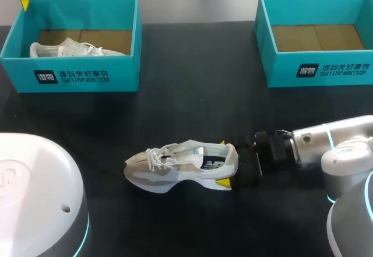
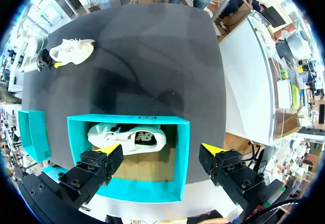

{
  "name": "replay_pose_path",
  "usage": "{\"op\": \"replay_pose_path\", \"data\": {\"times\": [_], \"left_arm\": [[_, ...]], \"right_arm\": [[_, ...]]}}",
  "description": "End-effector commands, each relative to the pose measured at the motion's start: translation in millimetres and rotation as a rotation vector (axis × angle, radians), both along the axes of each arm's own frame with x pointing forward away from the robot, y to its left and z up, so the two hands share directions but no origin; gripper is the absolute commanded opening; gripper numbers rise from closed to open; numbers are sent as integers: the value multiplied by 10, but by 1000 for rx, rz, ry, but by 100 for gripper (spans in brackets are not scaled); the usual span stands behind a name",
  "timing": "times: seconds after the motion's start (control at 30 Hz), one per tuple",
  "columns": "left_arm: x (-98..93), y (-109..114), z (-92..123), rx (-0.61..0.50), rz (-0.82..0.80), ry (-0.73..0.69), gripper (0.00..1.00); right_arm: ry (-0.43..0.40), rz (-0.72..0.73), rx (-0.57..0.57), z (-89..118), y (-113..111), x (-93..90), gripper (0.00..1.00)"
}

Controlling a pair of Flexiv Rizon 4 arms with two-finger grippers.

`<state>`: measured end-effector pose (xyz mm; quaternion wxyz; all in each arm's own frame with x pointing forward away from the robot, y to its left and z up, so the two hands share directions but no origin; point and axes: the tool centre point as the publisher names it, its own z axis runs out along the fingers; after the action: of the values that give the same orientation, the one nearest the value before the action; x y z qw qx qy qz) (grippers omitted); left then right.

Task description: Take the shoe out of the shoebox, open the shoe tongue, remove and reinsert the insole, then place the shoe into the shoebox

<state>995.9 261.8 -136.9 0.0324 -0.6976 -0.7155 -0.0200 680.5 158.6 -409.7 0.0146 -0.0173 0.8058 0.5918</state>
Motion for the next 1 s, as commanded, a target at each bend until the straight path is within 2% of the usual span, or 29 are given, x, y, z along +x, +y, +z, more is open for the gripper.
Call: {"op": "replay_pose_path", "data": {"times": [0.03, 0.3, 0.33, 0.37, 0.4, 0.43, 0.57, 0.6, 0.63, 0.7, 0.73, 0.8, 1.0], "left_arm": [[0, 4, 7, 2, -1, 0, 100], [0, 4, 7, 2, -1, 0, 100], [0, 4, 7, 2, -1, 0, 100], [0, 4, 7, 2, -1, 0, 100], [0, 4, 7, 2, -1, 0, 100], [0, 4, 7, 2, -1, 0, 100], [0, 4, 7, 2, -1, 0, 100], [0, 4, 7, 2, -1, 0, 100], [0, 4, 7, 2, -1, 0, 100], [0, 4, 7, 2, -1, 0, 100], [0, 4, 7, 2, -1, 0, 100], [0, 4, 7, 2, -1, 0, 100], [0, 4, 7, 2, -1, 0, 100]], "right_arm": [[-1, -11, -12, 14, 55, -27, 100], [5, -18, -21, 6, 78, -20, 100], [7, -19, -22, -1, 80, -17, 99], [9, -19, -24, -9, 80, -16, 93], [11, -20, -26, -16, 79, -16, 93], [12, -21, -25, -25, 75, -17, 99], [15, -28, -23, -37, 61, -30, 100], [15, -30, -24, -36, 60, -33, 96], [14, -32, -26, -34, 60, -34, 88], [13, -36, -30, -32, 60, -36, 42], [13, -37, -30, -30, 60, -38, 25], [11, -41, -30, -27, 61, -42, 0], [11, -36, -30, -24, 69, -48, 0]]}}
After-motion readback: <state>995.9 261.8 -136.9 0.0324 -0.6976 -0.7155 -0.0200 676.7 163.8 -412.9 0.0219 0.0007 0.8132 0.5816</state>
